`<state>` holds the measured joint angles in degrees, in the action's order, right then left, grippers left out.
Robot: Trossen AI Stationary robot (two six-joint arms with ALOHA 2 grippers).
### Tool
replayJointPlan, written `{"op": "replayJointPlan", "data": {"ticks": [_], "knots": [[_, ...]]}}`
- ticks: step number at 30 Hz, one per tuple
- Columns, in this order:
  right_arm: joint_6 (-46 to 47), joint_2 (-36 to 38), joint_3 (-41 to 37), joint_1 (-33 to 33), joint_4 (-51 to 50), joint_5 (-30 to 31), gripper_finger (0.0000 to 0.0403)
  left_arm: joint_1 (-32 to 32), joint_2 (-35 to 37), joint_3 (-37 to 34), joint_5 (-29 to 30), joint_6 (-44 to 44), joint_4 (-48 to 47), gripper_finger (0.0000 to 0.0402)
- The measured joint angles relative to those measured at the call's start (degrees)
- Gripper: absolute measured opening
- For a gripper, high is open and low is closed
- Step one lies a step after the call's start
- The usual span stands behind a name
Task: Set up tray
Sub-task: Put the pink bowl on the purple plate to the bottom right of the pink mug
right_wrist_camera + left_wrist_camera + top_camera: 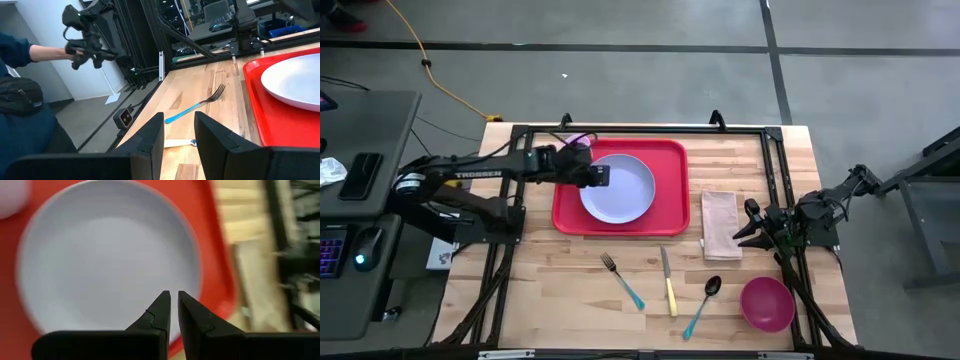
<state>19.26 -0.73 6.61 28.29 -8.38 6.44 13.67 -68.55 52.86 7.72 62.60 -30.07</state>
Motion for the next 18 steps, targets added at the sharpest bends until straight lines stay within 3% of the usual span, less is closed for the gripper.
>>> {"op": "replayJointPlan", "data": {"ticks": [12, 18], "knots": [[0.1, 0.0, 0.0, 0.0, 0.0, 0.0, 0.0087, -10.0, 1.0, 2.2, 3.9, -1.3, 3.7, 0.0065], [0.2, 0.0, 0.0, 0.0, 0.0, 0.0, 0.0087, -15.5, 1.0, 5.0, 6.8, -6.9, 3.5, 0.0065]]}}
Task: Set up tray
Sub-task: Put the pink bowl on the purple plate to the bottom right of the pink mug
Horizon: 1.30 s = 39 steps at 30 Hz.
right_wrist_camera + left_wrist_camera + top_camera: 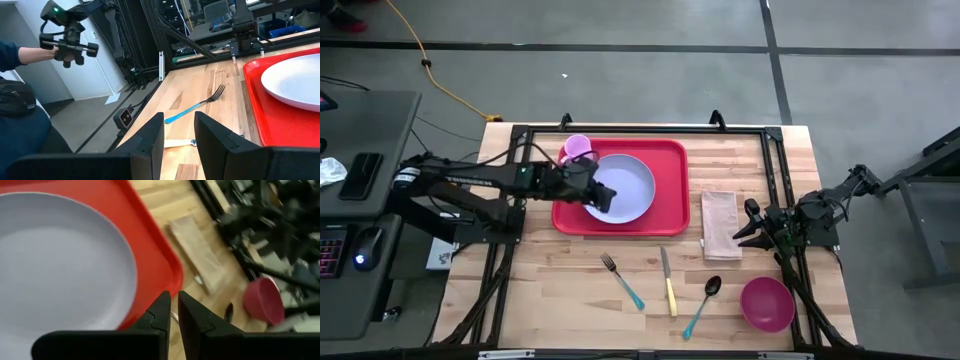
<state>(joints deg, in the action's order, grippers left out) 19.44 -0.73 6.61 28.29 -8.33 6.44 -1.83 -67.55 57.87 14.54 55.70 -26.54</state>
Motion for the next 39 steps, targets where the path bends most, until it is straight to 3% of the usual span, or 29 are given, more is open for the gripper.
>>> {"op": "replayJointPlan", "data": {"ticks": [14, 24, 39], "knots": [[0.0, 0.0, 0.0, 0.0, 0.0, 0.0, 0.0087, -8.1, 0.0, 0.6, -2.2, 3.9, -0.6, 0.0065], [6.9, 0.0, 0.0, 0.0, 0.1, 2.0, 0.0087, -8.3, 0.0, 0.6, 0.7, -5.1, -1.7, 0.0065], [7.5, 0.0, 0.0, 0.0, 0.1, 8.0, 0.0087, -8.3, 8.0, 0.5, 1.1, -11.0, -10.7, 0.0065]]}}
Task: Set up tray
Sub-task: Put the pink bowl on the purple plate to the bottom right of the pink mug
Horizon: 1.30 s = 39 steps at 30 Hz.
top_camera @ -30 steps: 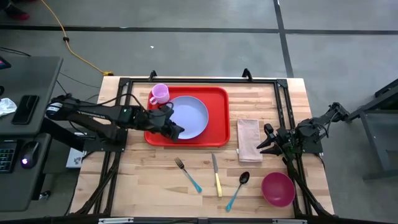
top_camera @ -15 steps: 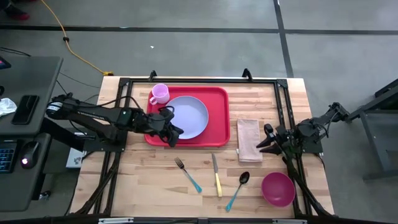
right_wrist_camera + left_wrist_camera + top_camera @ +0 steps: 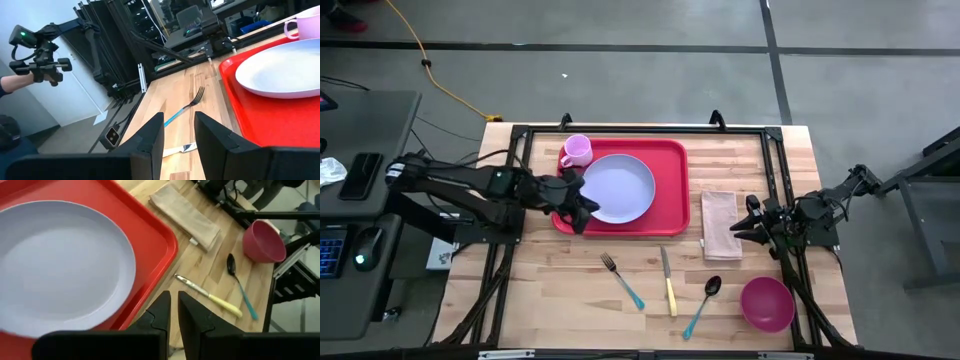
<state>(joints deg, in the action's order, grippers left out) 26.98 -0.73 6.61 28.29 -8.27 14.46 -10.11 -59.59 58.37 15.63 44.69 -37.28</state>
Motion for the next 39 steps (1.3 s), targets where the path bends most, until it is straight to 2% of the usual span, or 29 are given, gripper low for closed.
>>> {"op": "replayJointPlan", "data": {"ticks": [5, 12, 22, 31, 39], "knots": [[0.0, 0.0, 0.0, 0.0, 0.0, 0.0, 0.0087, 0.0, 2.8, -2.9, -0.1, -2.0, 3.3, 0.0065], [0.0, 0.0, 0.0, 0.0, 0.1, 0.0, 0.0087, 0.0, 8.6, -16.3, -4.6, -2.3, 16.7, 0.0065], [0.0, 0.0, 0.0, 0.0, 0.8, 0.7, 0.0087, 0.0, 17.5, -33.3, -5.1, -2.1, 33.9, 0.0065], [0.0, 0.0, 0.0, 0.0, 3.3, 2.6, 0.0087, 0.0, 26.4, -43.1, -5.1, -2.0, 41.0, 0.0065], [-0.5, 0.0, 0.0, 0.0, 5.3, 2.6, 0.0087, 0.0, 31.5, -47.8, -4.5, -2.0, 40.9, 0.0065]]}}
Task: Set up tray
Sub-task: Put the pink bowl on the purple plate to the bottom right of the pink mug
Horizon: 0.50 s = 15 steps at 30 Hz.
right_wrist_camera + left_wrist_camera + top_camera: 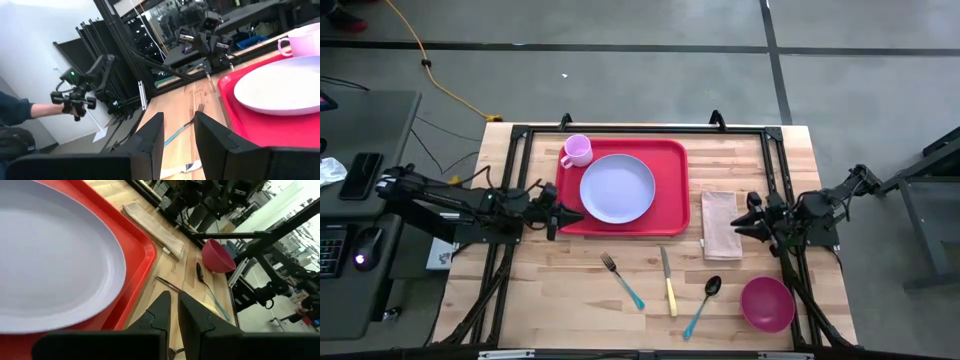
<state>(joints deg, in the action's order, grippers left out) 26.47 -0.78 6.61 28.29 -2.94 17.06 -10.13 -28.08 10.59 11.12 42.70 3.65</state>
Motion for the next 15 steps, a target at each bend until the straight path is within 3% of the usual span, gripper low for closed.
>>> {"op": "replayJointPlan", "data": {"ticks": [9, 15], "knots": [[-6.7, 0.0, 0.1, 0.0, 6.1, 0.7, 0.0087, 0.0, 3.0, -4.8, 3.4, 2.9, 0.6, 0.0065], [-7.4, 0.0, 0.4, 0.0, 6.7, 0.4, 0.0087, 0.0, 5.4, -9.7, 5.5, 3.4, 6.6, 0.0065]]}}
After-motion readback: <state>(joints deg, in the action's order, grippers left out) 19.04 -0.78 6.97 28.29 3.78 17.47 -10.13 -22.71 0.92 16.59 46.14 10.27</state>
